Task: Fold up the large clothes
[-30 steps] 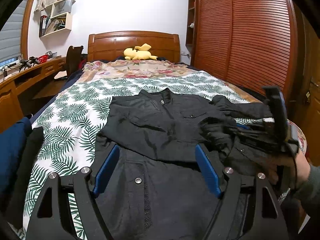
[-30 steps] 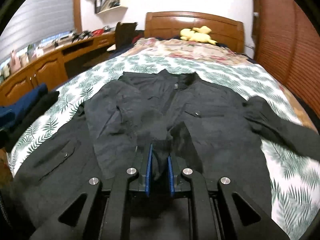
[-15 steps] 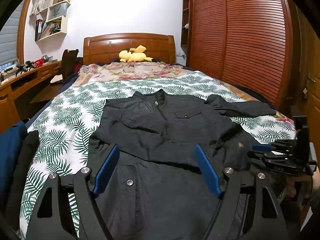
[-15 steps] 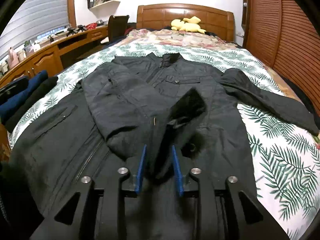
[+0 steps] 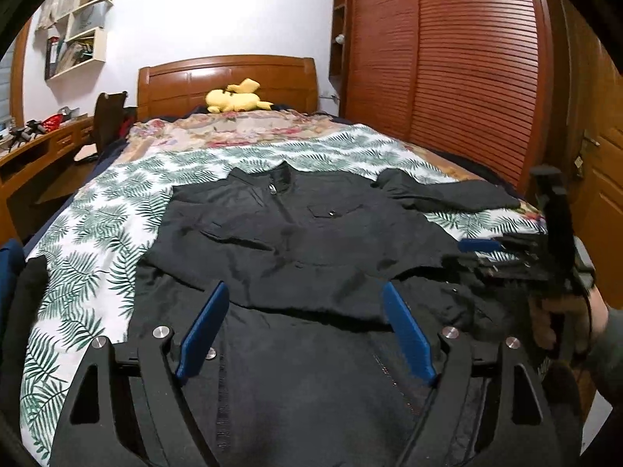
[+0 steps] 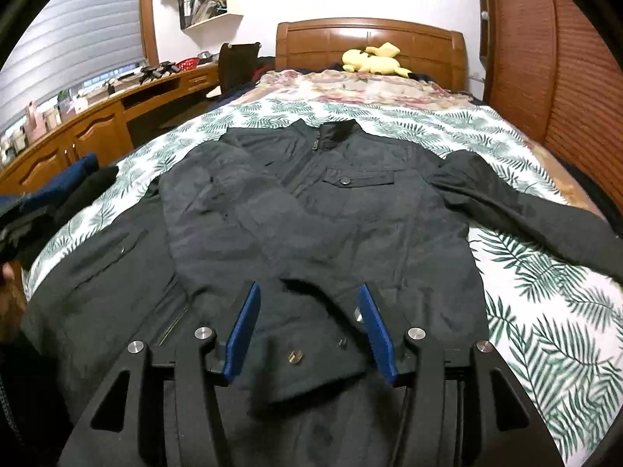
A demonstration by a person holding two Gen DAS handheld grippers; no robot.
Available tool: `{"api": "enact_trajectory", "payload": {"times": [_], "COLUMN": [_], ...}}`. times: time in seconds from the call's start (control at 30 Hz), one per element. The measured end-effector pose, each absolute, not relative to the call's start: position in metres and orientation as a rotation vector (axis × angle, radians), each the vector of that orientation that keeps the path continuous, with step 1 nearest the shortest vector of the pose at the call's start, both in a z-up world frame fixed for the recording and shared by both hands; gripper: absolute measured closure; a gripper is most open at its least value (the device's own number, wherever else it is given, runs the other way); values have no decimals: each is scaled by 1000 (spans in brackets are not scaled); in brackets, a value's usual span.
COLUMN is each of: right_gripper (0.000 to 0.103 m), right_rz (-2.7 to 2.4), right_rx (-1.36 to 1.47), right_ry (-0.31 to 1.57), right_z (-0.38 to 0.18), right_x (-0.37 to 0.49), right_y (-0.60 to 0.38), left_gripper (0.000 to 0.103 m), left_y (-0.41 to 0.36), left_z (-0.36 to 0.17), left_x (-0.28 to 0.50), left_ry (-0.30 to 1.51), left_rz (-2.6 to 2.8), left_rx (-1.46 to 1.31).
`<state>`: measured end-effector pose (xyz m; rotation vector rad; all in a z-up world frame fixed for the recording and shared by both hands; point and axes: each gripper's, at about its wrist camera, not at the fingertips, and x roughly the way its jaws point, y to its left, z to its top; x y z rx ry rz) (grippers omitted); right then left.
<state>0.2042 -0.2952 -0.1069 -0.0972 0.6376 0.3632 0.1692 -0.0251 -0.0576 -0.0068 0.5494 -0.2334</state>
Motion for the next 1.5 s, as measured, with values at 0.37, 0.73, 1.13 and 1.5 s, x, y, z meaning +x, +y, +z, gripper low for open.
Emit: {"api": "enact_trajectory", "payload": {"times": [0.37,0.73,1.13,1.5], "right_gripper": [56,56,50,47], "right_rz": [463,477,474,407], "right_rx": [-156,-167,-182,-258], "right_ry": [825,795,790,777], "right_z": [-144,-158,-159,-135], "right_x": [252,257,250,245], "right_y": [-282,-280,-278,-276], "left_gripper": [21,21,21,21], "left_y": [-37,-47,-42,-48], "left_z": [-48,-79,-122,-122], "left_x": [181,226,254,245], "left_ry": [591,622,672,639], "left_rz": [-249,-263,-299,-311], "left_rx": [52,29,-38,-14]}}
